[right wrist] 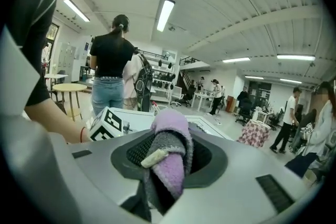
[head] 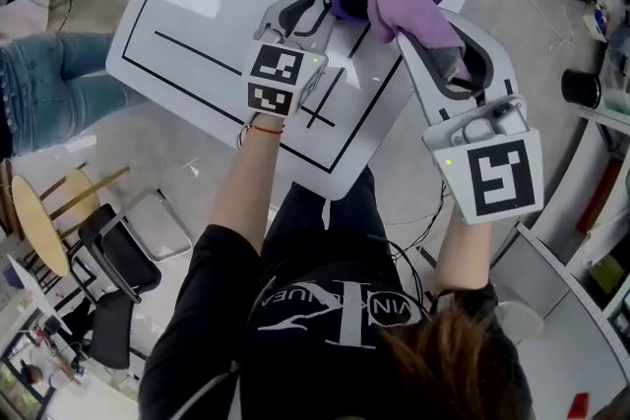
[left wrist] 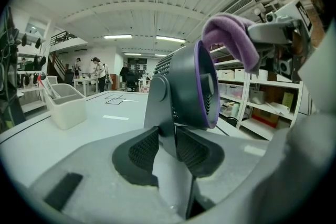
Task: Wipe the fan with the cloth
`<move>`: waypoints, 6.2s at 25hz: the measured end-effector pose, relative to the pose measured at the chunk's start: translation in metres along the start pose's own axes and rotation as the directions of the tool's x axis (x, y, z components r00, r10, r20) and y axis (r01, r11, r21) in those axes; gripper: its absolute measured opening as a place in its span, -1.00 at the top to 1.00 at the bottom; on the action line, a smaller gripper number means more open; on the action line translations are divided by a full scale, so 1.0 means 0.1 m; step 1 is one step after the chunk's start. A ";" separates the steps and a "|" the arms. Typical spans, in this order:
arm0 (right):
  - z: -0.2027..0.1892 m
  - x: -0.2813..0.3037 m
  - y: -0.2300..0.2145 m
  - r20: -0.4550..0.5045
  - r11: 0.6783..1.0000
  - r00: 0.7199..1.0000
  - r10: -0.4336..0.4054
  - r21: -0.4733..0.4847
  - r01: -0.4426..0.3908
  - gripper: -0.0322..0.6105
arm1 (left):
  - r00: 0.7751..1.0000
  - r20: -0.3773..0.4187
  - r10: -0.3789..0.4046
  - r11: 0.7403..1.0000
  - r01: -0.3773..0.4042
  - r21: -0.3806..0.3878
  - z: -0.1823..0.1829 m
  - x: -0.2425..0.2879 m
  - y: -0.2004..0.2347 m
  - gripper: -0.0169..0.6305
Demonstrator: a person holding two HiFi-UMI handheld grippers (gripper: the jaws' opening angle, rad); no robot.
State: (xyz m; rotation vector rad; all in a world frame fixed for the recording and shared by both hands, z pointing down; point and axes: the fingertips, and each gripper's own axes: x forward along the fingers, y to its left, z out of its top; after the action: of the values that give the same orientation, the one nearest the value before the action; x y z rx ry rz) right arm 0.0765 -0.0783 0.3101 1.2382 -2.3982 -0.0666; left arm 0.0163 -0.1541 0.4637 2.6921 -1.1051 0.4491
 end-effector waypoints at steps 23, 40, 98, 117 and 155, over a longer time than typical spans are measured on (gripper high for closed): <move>0.38 0.86 0.22 -0.166 0.956 0.974 -0.156 -0.273 0.106 0.48 | 1.000 0.001 -0.003 1.000 0.003 0.010 -0.01 -0.13 0.04 0.63; 0.19 0.35 -0.73 -0.109 0.963 0.957 -0.268 -0.046 0.264 0.49 | 1.000 -0.007 0.004 1.000 -0.004 0.016 0.03 -0.04 -0.03 0.63; 0.42 1.17 -0.28 -0.352 0.887 0.936 0.033 -0.421 -0.189 0.49 | 1.000 -0.008 -0.025 1.000 0.025 0.000 0.04 -0.13 0.03 0.64; -0.04 0.69 -1.07 -0.237 0.993 0.965 -0.111 -0.067 0.098 0.50 | 1.000 -0.004 -0.029 0.999 0.029 -0.018 0.02 -0.13 0.04 0.64; -0.63 0.37 -0.18 -0.238 0.935 0.914 0.328 0.223 -0.277 0.49 | 0.964 0.135 0.230 0.973 -0.232 0.005 0.54 -0.46 0.66 0.65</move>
State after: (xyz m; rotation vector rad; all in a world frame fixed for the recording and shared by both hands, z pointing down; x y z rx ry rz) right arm 0.0966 -0.1088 0.3756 0.8645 -2.3578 0.4053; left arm -0.0509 -0.1866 0.4017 2.6544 -1.4693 0.3193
